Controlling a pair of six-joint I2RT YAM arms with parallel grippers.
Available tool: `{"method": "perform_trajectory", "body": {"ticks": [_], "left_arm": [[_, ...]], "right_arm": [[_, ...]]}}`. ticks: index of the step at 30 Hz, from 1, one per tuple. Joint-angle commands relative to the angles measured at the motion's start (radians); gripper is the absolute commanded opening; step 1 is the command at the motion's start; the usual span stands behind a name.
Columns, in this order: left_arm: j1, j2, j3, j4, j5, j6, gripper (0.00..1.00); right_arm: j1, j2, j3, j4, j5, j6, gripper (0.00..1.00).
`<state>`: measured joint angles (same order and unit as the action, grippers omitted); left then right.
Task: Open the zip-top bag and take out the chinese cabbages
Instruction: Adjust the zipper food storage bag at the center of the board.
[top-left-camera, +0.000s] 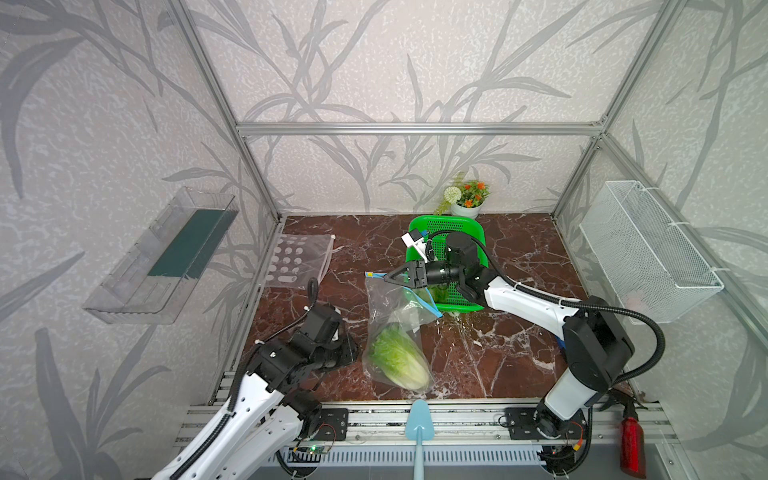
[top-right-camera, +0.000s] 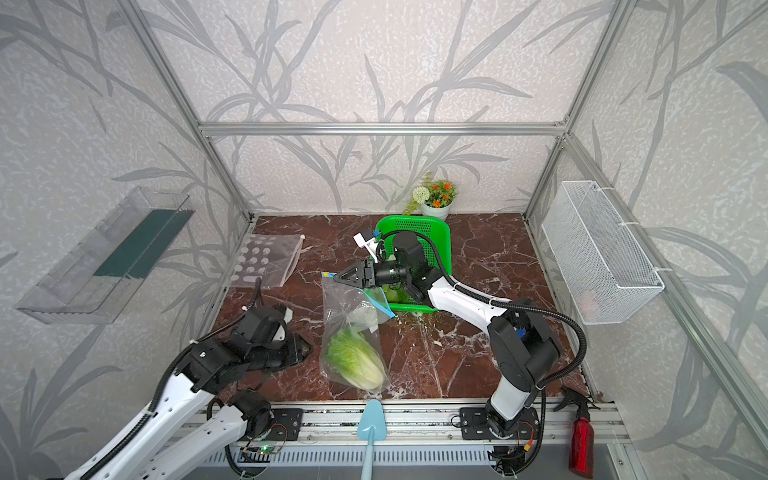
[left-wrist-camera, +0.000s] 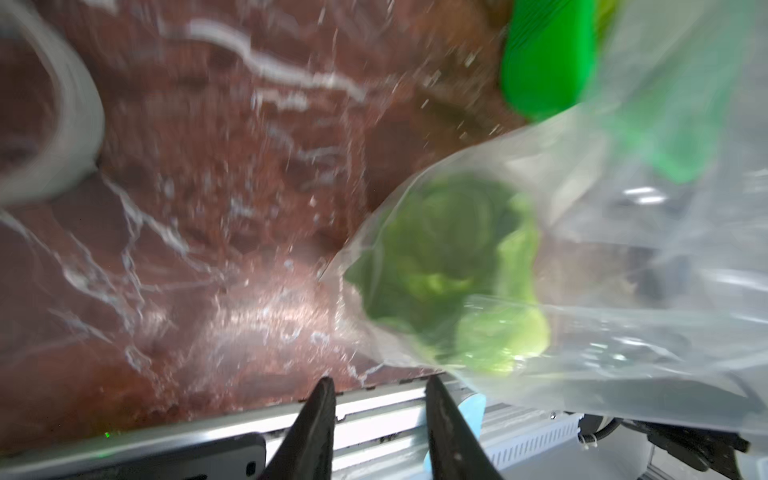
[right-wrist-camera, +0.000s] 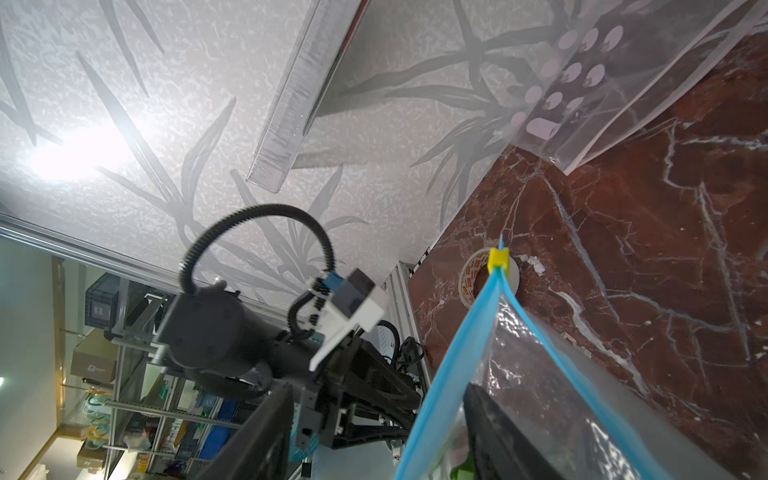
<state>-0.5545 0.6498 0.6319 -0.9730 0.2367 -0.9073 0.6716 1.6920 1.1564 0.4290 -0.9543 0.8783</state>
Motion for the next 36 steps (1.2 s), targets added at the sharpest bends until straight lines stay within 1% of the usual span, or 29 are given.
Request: {"method": "perform_trajectory", "body": {"ticks": [1,2,4,6,9,11,14,16,18,19,22,23,26,30,32,36], "left_arm": [[0.001,-0.104,-0.068,-0.004,0.084,-0.208,0.43],[0.001,-0.144,-0.090,-0.009,0.082,-0.238,0.47],[0.002,-0.254,-0.168,0.020,0.097,-0.328,0.48],[-0.002,-0.368,-0.276,0.123,0.119,-0.432,0.49],[-0.005,-0.551,-0.434,0.291,0.107,-0.581,0.52],[-0.005,-0.647,-0.467,0.279,0.080,-0.619,0.55],[-0.005,-0.588,-0.435,0.229,0.079,-0.585,0.57],[-0.006,-0.544,-0.433,0.276,0.088,-0.568,0.57],[-0.006,-0.492,-0.453,0.357,0.116,-0.579,0.57],[-0.007,-0.456,-0.457,0.364,0.128,-0.587,0.56],[-0.007,-0.343,-0.378,0.253,0.115,-0.525,0.54],[-0.006,-0.315,-0.357,0.250,0.108,-0.510,0.55],[-0.011,-0.245,-0.359,0.367,0.136,-0.538,0.55],[-0.018,-0.158,-0.390,0.495,0.127,-0.566,0.55],[-0.022,-0.112,-0.387,0.511,0.119,-0.567,0.54],[-0.032,-0.032,-0.380,0.554,0.076,-0.563,0.46]], "right_arm": [[0.001,0.005,0.013,-0.026,-0.030,-0.023,0.65],[0.000,0.002,0.015,-0.048,-0.028,-0.038,0.65],[-0.002,-0.002,0.018,-0.095,-0.024,-0.077,0.65],[-0.004,-0.003,0.019,-0.123,-0.023,-0.097,0.65],[-0.016,-0.010,0.016,-0.154,-0.024,-0.116,0.65],[-0.023,-0.020,0.018,-0.195,-0.017,-0.141,0.65],[-0.028,-0.036,0.036,-0.304,0.000,-0.219,0.65],[-0.029,-0.043,0.047,-0.359,0.006,-0.271,0.65],[-0.033,-0.046,0.050,-0.377,0.009,-0.284,0.65],[-0.034,-0.049,0.049,-0.380,0.010,-0.283,0.65],[-0.036,-0.062,0.049,-0.384,0.013,-0.290,0.65],[-0.035,-0.065,0.048,-0.389,0.016,-0.293,0.65],[-0.037,-0.068,0.048,-0.392,0.024,-0.302,0.65],[-0.040,-0.073,0.042,-0.381,0.025,-0.300,0.65],[-0.046,-0.079,0.031,-0.368,0.027,-0.292,0.65],[-0.055,-0.091,0.018,-0.356,0.024,-0.283,0.64]]}}
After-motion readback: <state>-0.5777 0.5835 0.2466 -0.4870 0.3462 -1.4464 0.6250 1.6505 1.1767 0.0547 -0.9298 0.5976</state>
